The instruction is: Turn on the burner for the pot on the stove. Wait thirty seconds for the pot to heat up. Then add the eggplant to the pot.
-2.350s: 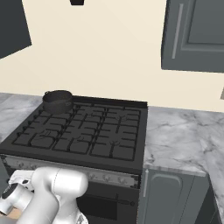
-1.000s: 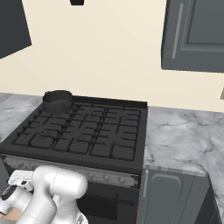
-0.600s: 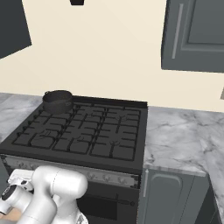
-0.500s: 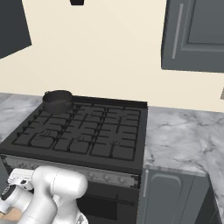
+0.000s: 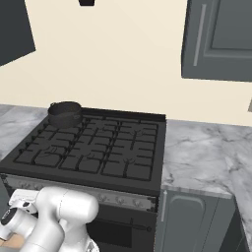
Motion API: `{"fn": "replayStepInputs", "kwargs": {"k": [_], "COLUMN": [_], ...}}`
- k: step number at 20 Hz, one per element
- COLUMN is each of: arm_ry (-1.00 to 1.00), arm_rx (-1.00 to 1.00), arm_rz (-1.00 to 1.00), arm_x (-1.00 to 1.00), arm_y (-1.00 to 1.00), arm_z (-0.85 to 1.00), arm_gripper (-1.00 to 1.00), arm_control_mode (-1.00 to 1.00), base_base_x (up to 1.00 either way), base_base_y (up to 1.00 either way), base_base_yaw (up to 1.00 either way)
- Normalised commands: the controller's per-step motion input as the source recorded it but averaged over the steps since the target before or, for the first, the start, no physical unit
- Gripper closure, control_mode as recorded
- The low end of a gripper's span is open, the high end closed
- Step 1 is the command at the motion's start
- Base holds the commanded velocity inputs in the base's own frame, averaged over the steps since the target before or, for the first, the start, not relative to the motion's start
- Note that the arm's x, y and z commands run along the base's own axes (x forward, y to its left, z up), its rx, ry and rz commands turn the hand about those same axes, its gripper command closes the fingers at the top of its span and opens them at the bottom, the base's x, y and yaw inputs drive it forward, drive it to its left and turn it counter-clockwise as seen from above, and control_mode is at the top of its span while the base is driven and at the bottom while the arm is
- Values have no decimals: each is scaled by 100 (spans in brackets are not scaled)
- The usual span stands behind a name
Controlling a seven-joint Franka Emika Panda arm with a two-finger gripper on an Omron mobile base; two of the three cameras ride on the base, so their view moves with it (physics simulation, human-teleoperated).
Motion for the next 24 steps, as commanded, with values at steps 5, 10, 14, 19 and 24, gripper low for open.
{"fn": "replayStepInputs", "kwargs": {"k": [5, 10, 14, 19, 24], "arm_ry": [0, 0, 0, 0, 0], "arm_rx": [-2, 0, 0, 0, 0], "arm_rz": [0, 0, 0, 0, 0], "arm_x": [0, 0, 0, 0, 0], "arm_y": [-7, 0, 0, 0, 0], "arm_z": [-15, 0, 0, 0, 0], "arm_gripper": [-100, -100, -100, 100, 100], "arm_control_mode": [-100, -100, -100, -100, -100], "base_base_x": [0, 0, 0, 0, 0], "base_base_y": [0, 0, 0, 0, 0], "base_base_yaw": [0, 0, 0, 0, 0]}}
